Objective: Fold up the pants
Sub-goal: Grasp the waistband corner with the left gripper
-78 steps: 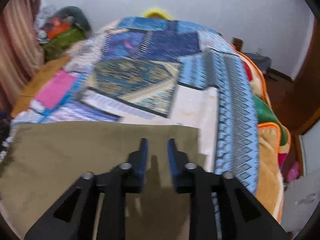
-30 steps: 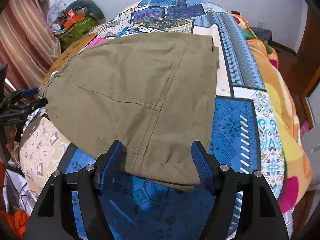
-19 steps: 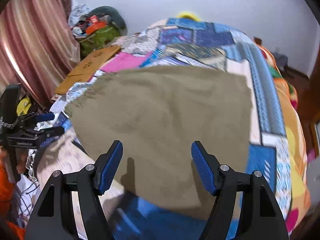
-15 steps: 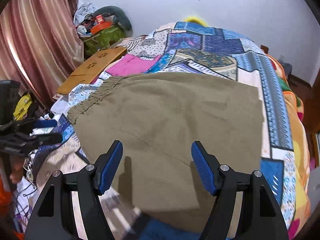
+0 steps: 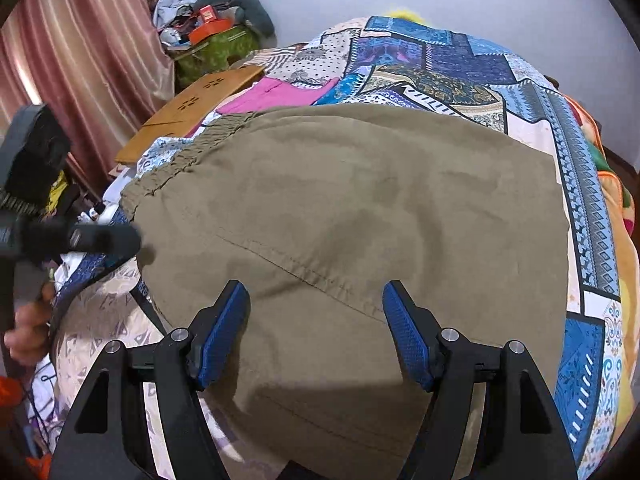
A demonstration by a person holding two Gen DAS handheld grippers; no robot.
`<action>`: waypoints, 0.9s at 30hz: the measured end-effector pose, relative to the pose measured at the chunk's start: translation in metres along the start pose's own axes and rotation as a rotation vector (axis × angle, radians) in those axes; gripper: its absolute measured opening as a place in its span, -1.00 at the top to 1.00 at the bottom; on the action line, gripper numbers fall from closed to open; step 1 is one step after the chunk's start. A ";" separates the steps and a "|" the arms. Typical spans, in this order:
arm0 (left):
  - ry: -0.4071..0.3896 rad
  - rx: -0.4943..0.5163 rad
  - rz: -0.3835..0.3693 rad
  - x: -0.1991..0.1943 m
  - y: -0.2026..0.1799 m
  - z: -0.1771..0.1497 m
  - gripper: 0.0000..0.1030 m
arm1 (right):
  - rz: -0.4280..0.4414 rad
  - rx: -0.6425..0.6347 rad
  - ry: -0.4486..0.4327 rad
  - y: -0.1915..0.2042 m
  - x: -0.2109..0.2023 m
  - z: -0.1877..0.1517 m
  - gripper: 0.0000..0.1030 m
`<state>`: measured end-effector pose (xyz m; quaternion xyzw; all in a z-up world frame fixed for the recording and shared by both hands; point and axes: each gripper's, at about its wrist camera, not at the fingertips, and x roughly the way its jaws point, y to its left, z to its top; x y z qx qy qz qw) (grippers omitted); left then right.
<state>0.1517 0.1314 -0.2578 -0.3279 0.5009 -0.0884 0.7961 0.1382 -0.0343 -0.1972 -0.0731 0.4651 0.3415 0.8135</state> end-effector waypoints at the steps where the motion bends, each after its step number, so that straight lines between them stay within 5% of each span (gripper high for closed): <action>1: -0.001 -0.016 -0.006 0.002 0.001 0.004 -0.84 | 0.003 0.000 0.000 0.000 0.000 0.000 -0.32; 2: -0.005 -0.027 -0.007 0.002 0.002 0.007 -0.80 | 0.007 0.000 -0.002 0.000 0.000 0.000 -0.32; 6: -0.033 -0.033 0.091 0.004 0.001 0.017 0.01 | 0.021 -0.007 -0.013 -0.002 0.001 0.000 -0.32; 8: -0.046 -0.026 0.108 0.003 0.002 0.018 0.14 | 0.029 -0.003 -0.016 -0.003 0.000 -0.001 -0.32; 12: -0.082 0.041 0.181 -0.003 -0.007 0.012 0.23 | 0.035 0.000 -0.020 -0.004 -0.002 -0.002 -0.32; 18: -0.199 0.221 0.451 -0.021 -0.027 -0.002 0.25 | 0.035 0.031 -0.021 -0.012 -0.017 -0.013 -0.31; 24: -0.303 0.278 0.724 -0.049 -0.012 -0.008 0.27 | 0.006 0.091 -0.023 -0.025 -0.039 -0.035 -0.31; 27: -0.336 0.296 0.753 -0.065 -0.010 -0.011 0.28 | 0.027 0.131 -0.036 -0.031 -0.047 -0.043 -0.31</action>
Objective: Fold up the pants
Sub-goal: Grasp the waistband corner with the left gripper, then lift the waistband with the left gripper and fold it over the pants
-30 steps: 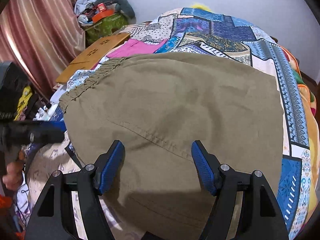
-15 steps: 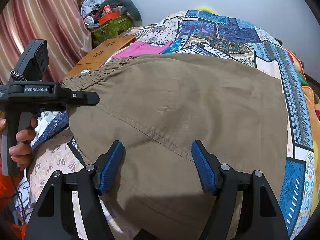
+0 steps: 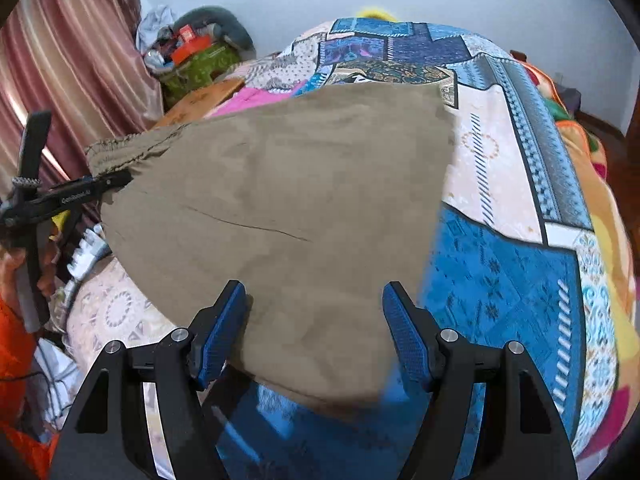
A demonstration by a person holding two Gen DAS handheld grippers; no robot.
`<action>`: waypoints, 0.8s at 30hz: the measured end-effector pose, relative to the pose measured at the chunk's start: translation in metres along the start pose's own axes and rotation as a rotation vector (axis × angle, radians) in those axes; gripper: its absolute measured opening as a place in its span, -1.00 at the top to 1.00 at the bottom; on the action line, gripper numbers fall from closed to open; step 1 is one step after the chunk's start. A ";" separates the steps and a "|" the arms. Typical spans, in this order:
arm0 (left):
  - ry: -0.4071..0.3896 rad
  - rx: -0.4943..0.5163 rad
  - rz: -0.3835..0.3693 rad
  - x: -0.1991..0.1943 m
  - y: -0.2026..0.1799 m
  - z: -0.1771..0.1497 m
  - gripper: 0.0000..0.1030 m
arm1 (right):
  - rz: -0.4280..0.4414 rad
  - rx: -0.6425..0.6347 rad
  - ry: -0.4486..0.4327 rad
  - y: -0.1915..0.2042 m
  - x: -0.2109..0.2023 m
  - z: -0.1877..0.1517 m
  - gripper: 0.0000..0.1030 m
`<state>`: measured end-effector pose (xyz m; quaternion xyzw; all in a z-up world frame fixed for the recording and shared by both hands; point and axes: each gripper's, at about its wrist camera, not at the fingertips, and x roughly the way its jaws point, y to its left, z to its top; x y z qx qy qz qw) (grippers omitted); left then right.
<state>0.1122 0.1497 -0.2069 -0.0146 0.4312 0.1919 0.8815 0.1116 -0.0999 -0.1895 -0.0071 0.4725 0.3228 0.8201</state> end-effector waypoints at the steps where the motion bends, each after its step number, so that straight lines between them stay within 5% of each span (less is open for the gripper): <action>1: -0.019 0.017 0.015 -0.005 -0.001 0.001 0.28 | 0.016 0.025 -0.004 -0.002 -0.002 -0.001 -0.31; 6: -0.120 0.085 0.025 -0.037 -0.019 0.011 0.37 | 0.015 0.080 -0.010 -0.008 0.000 -0.010 -0.31; 18: -0.264 0.142 -0.301 -0.108 -0.077 0.065 0.50 | 0.024 0.122 -0.031 -0.015 -0.004 -0.017 -0.31; 24: -0.247 0.194 -0.407 -0.114 -0.116 0.074 0.51 | 0.023 0.128 -0.038 -0.016 -0.006 -0.019 -0.31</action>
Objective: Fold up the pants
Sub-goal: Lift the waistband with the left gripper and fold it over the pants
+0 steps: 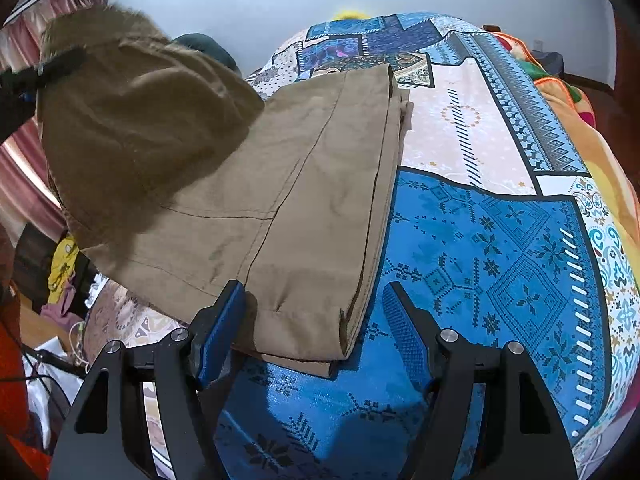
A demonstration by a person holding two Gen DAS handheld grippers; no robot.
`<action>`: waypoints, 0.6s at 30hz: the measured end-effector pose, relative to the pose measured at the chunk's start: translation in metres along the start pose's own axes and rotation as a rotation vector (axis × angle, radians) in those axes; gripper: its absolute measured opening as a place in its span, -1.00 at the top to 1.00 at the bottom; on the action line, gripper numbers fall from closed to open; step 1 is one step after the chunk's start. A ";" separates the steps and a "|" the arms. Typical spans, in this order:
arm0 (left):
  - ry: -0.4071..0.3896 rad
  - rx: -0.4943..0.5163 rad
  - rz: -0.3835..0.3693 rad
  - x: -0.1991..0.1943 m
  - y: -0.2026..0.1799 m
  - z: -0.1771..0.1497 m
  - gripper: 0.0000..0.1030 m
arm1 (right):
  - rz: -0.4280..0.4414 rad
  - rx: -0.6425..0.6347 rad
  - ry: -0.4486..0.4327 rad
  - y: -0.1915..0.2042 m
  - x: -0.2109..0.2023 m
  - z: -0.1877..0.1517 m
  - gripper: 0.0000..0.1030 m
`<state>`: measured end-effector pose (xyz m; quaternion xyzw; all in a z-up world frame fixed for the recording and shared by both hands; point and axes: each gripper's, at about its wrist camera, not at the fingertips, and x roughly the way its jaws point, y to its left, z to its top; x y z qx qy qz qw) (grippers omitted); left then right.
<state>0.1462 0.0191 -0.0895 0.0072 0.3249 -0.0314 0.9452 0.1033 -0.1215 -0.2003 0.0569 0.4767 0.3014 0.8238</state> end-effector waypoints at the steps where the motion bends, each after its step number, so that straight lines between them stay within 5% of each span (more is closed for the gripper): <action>1: 0.008 0.008 -0.011 0.005 -0.006 0.001 0.51 | 0.000 0.000 0.000 0.000 0.000 0.000 -0.31; 18: 0.284 0.067 -0.240 0.088 -0.077 -0.043 0.50 | -0.008 0.013 -0.001 -0.003 -0.005 -0.002 -0.31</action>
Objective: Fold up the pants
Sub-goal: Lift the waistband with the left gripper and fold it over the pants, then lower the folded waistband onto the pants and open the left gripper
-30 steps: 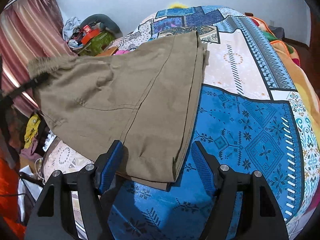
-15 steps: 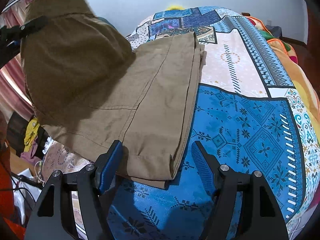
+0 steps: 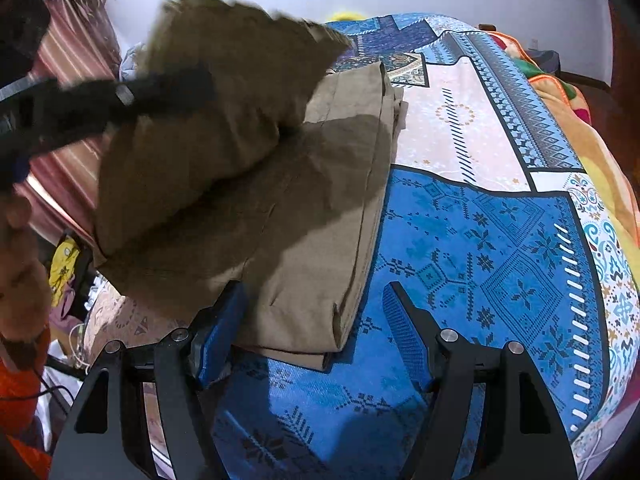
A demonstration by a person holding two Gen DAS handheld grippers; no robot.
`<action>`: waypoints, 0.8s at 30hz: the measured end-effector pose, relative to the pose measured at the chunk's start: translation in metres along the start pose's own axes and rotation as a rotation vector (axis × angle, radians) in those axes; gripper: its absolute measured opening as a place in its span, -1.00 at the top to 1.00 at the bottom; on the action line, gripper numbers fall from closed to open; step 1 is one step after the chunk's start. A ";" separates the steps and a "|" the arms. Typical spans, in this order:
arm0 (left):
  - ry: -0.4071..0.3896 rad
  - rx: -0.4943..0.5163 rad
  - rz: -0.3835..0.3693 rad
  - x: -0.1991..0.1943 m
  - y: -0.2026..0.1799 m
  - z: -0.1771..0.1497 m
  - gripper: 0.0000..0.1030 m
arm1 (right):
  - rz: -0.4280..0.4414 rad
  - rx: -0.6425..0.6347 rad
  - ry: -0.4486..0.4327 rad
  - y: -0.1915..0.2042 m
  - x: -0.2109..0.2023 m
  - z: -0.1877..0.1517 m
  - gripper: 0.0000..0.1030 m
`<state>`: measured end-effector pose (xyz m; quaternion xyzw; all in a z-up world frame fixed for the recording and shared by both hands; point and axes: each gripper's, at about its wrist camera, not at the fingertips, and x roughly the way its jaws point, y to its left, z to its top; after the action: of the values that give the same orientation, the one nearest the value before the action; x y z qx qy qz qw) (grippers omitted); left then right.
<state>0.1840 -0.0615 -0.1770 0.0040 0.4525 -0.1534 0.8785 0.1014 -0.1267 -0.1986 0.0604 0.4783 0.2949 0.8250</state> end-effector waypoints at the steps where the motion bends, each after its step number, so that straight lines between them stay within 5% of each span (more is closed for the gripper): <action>1: 0.012 0.003 -0.004 0.004 -0.001 -0.002 0.50 | -0.001 0.003 0.001 -0.001 -0.001 -0.001 -0.31; 5: 0.058 0.015 -0.018 0.017 -0.008 -0.011 0.42 | -0.006 0.008 0.001 -0.003 -0.004 -0.002 -0.31; 9: 0.100 0.022 -0.033 0.022 -0.011 -0.011 -0.14 | -0.018 0.013 -0.003 -0.005 -0.006 -0.003 -0.31; 17: 0.029 -0.034 -0.038 -0.017 0.016 -0.007 -0.51 | -0.088 0.020 -0.048 -0.008 -0.021 -0.003 -0.31; 24: -0.057 -0.092 0.138 -0.047 0.072 -0.002 -0.60 | -0.074 0.017 -0.127 -0.003 -0.049 0.011 -0.31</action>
<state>0.1771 0.0198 -0.1504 -0.0096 0.4324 -0.0714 0.8988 0.0938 -0.1543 -0.1569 0.0682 0.4295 0.2555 0.8635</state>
